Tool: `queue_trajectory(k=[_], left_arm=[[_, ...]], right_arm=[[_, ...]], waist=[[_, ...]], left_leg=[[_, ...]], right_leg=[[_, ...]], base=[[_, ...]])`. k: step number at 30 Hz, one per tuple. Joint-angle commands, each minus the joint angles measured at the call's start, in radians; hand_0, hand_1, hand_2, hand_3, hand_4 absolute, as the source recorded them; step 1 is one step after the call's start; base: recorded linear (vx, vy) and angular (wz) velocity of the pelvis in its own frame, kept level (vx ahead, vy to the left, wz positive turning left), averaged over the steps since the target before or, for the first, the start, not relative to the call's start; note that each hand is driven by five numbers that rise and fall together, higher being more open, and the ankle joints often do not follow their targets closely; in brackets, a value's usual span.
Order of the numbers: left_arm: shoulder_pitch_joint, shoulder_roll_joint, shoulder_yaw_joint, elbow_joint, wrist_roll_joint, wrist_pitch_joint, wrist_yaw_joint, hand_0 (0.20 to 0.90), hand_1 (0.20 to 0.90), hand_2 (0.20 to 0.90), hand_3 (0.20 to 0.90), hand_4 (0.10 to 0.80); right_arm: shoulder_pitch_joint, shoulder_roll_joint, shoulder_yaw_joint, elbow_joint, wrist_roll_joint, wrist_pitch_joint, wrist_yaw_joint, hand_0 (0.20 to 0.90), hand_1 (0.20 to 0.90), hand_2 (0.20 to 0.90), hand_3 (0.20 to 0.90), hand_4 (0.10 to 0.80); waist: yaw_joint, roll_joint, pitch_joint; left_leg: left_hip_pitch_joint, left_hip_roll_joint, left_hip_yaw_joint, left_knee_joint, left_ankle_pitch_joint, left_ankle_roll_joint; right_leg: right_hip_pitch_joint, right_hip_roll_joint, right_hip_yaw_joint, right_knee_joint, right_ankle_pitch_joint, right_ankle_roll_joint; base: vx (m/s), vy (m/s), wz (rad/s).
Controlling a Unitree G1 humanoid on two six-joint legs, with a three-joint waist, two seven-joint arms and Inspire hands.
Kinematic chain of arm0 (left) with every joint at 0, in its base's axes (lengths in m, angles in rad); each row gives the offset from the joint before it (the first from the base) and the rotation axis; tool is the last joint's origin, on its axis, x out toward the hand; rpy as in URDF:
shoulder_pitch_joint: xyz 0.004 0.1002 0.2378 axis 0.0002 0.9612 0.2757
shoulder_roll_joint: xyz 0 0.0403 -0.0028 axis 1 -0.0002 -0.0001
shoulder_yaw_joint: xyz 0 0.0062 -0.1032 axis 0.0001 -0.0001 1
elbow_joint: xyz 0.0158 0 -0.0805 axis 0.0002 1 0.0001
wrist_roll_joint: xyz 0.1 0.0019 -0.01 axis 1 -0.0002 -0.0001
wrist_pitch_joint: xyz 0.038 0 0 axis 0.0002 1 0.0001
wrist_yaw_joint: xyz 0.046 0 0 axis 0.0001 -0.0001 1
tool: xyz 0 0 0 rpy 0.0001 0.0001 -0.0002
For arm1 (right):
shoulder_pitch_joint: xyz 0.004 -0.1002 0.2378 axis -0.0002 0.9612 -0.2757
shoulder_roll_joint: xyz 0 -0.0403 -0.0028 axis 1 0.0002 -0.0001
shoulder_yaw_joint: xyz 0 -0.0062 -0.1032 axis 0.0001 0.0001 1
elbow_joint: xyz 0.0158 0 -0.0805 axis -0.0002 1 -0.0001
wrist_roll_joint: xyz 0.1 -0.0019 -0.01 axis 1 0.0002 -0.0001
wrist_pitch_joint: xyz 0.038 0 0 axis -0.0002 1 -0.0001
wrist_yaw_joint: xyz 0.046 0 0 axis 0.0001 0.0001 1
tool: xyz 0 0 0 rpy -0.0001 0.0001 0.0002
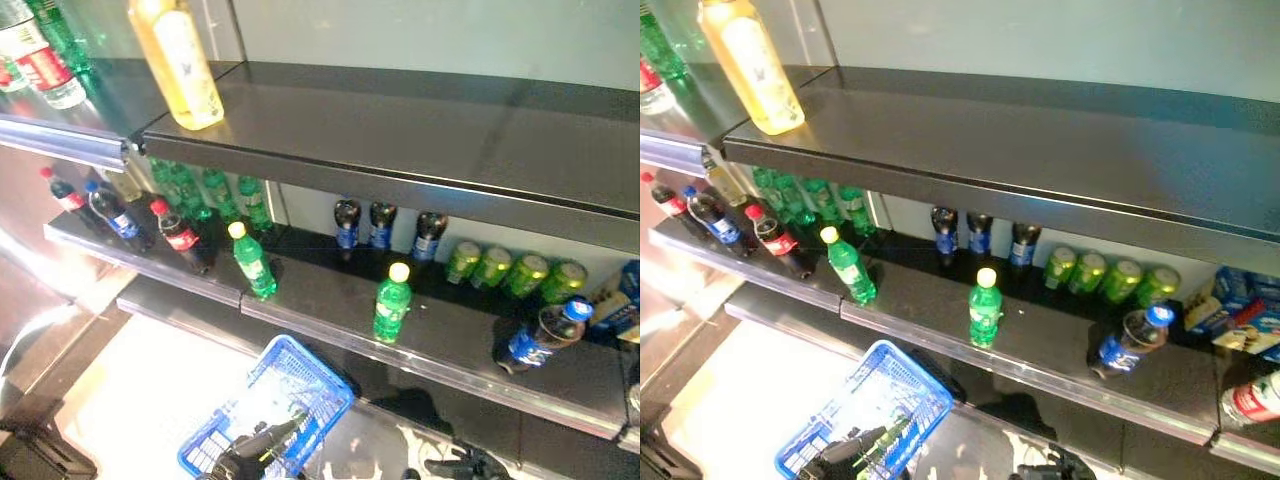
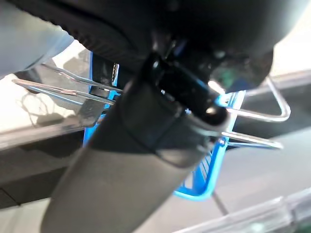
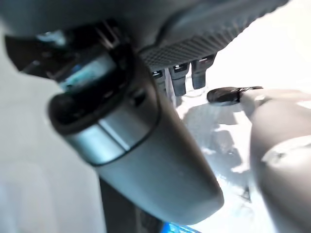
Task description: Pick up the drink and place into the basket.
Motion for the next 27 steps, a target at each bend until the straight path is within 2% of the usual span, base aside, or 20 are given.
queue_trajectory(k=[1, 2, 4, 6, 9, 12, 13, 15, 18, 23, 27], left_arm=[[-0.027, 0.024, -0.021, -0.058, -0.015, -0.02, -0.133, 0.3, 0.3, 0.3, 0.2, 0.1], [-0.026, 0.022, -0.025, -0.06, -0.016, -0.023, -0.137, 0.3, 0.3, 0.3, 0.2, 0.1], [-0.043, 0.033, -0.045, -0.073, -0.022, -0.023, -0.131, 0.3, 0.3, 0.3, 0.2, 0.1], [-0.065, 0.042, -0.061, -0.072, -0.032, -0.024, -0.129, 0.3, 0.3, 0.3, 0.2, 0.1], [-0.08, 0.058, -0.072, -0.052, -0.011, -0.025, -0.134, 0.3, 0.3, 0.3, 0.2, 0.1], [-0.071, 0.079, -0.075, -0.028, -0.004, -0.025, -0.136, 0.3, 0.3, 0.3, 0.2, 0.1], [-0.062, 0.089, -0.066, -0.022, -0.003, -0.02, -0.143, 0.3, 0.3, 0.3, 0.2, 0.1], [-0.045, 0.105, -0.058, -0.018, 0.003, -0.017, -0.154, 0.3, 0.3, 0.3, 0.2, 0.1], [-0.041, 0.122, -0.037, -0.011, 0.006, -0.006, -0.147, 0.3, 0.3, 0.3, 0.2, 0.1], [-0.06, 0.118, 0.0, -0.002, 0.023, 0.015, -0.129, 0.3, 0.3, 0.3, 0.2, 0.1], [-0.066, 0.116, -0.003, -0.008, 0.008, 0.027, -0.109, 0.3, 0.3, 0.3, 0.2, 0.1]], right_arm=[[-0.041, -0.033, -0.027, 0.023, 0.025, -0.027, -0.004, 0.9, 0.9, 0.9, 0.9, 0.8], [-0.042, -0.033, -0.026, 0.024, 0.031, -0.029, -0.006, 0.9, 0.9, 0.9, 0.9, 0.8], [-0.043, -0.031, -0.025, 0.011, 0.066, -0.031, -0.007, 0.9, 0.9, 0.9, 0.9, 0.8], [-0.042, -0.027, -0.03, 0.004, 0.089, -0.033, -0.011, 0.9, 0.9, 0.9, 0.9, 0.8], [-0.026, -0.014, -0.047, 0.0, 0.124, -0.053, -0.02, 0.9, 0.9, 0.9, 0.9, 0.8], [0.004, -0.001, -0.074, 0.004, 0.108, -0.062, -0.024, 0.9, 0.9, 0.9, 0.9, 0.8], [0.017, 0.003, -0.088, 0.008, 0.086, -0.065, -0.019, 0.9, 0.9, 0.9, 0.9, 0.8], [0.035, 0.001, -0.097, 0.018, 0.075, -0.07, -0.009, 0.9, 0.9, 0.9, 0.9, 0.8], [0.05, -0.003, -0.107, 0.036, 0.062, -0.078, 0.002, 0.9, 0.9, 0.9, 0.9, 0.8], [0.036, -0.011, -0.094, 0.029, 0.069, -0.078, 0.029, 0.9, 0.9, 0.9, 0.9, 0.8], [0.008, -0.002, -0.083, 0.032, 0.056, -0.052, 0.03, 0.9, 0.9, 0.9, 0.9, 0.8]], waist=[[-0.002, 0.004, -0.019], [-0.008, 0.011, -0.018], [-0.025, 0.006, -0.002], [-0.033, -0.001, 0.012], [-0.038, -0.007, 0.04], [-0.046, 0.002, 0.065], [-0.047, 0.002, 0.074], [-0.046, 0.002, 0.073], [-0.032, -0.004, 0.061], [0.005, -0.007, 0.039], [0.025, -0.008, 0.012]], left_leg=[[0.125, -0.083, -0.093, -0.017, -0.074, 0.037], [0.148, -0.09, -0.112, -0.05, -0.092, 0.04], [0.19, -0.105, -0.115, -0.153, -0.175, 0.069], [0.187, -0.115, -0.124, -0.187, -0.179, 0.085], [0.163, -0.137, -0.145, -0.204, -0.168, 0.103], [0.157, -0.126, -0.124, -0.22, -0.138, 0.097], [0.161, -0.12, -0.105, -0.234, -0.126, 0.095], [0.165, -0.109, -0.078, -0.273, -0.098, 0.096], [0.157, -0.092, -0.028, -0.316, -0.063, 0.099], [0.122, -0.068, 0.029, -0.316, -0.048, 0.11], [0.092, -0.058, 0.051, -0.316, -0.032, 0.127]], right_leg=[[-0.143, 0.171, 0.084, 0.053, 0.005, -0.061], [-0.169, 0.174, 0.095, 0.064, 0.017, -0.053], [-0.274, 0.159, 0.107, 0.095, 0.079, -0.009], [-0.322, 0.142, 0.118, 0.095, 0.124, 0.022], [-0.352, 0.119, 0.145, 0.034, 0.171, 0.048], [-0.37, 0.102, 0.141, 0.022, 0.165, 0.051], [-0.371, 0.087, 0.137, 0.055, 0.168, 0.054], [-0.347, 0.082, 0.152, 0.121, 0.161, 0.052], [-0.303, 0.047, 0.132, 0.21, 0.158, 0.055], [-0.202, 0.021, 0.095, 0.314, 0.087, 0.04], [-0.132, 0.012, 0.125, 0.405, 0.053, 0.043]], base=[[-0.204, 0.356, 0.21], [-0.239, 0.411, 0.35], [-0.347, 0.465, 0.37], [-0.343, 0.403, 0.02], [-0.311, 0.42, -0.01], [-0.211, 0.339, 0.41], [-0.178, 0.335, -0.15], [-0.185, 0.266, -0.52], [-0.175, 0.16, -0.38], [-0.212, 0.055, -0.36], [-0.216, -0.037, -0.49]])
